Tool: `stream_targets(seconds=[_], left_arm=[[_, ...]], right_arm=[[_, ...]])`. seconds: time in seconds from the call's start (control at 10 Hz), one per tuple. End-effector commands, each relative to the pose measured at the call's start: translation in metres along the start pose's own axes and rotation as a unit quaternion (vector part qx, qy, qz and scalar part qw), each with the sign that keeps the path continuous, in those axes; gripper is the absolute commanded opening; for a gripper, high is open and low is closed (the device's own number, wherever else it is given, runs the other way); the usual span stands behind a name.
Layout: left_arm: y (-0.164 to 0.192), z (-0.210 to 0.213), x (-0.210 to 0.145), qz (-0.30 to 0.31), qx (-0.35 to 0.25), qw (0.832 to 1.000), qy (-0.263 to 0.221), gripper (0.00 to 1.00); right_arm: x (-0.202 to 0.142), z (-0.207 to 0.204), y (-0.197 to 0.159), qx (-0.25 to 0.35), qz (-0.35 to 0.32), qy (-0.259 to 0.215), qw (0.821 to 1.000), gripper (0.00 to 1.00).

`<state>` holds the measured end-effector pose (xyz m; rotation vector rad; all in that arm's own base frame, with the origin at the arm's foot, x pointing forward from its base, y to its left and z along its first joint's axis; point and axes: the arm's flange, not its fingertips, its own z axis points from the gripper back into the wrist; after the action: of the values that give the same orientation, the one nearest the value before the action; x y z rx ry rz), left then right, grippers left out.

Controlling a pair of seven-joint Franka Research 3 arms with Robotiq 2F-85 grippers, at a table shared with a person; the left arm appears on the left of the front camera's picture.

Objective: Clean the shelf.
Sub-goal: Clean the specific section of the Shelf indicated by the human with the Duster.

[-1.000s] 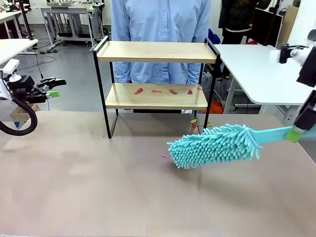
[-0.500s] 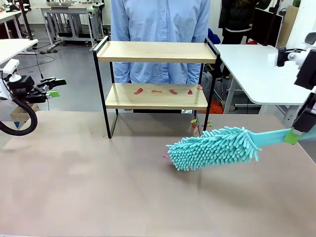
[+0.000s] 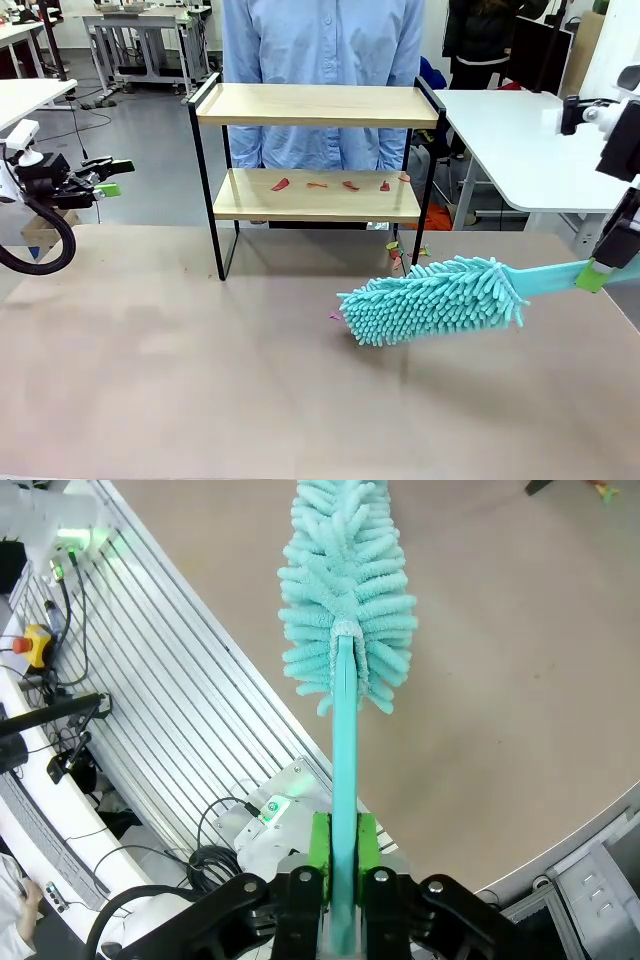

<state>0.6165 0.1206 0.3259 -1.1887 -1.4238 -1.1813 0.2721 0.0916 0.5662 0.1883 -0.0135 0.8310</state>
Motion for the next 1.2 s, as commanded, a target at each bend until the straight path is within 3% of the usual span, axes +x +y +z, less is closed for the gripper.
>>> stream_targets(seconds=[0.0, 1.1], left_arm=[[-0.0028, -0.0012, 0.0021, -0.007, -0.004, 1.0, 0.005, 1.0], [-0.0028, -0.0012, 0.0021, -0.007, -0.004, 1.0, 0.005, 1.0]], right_arm=[[-0.0013, 0.0034, 0.0004, -0.003, 0.001, -0.001, 1.0, 0.13], [-0.0013, 0.0034, 0.0004, -0.003, 0.001, -0.001, 1.0, 0.13]])
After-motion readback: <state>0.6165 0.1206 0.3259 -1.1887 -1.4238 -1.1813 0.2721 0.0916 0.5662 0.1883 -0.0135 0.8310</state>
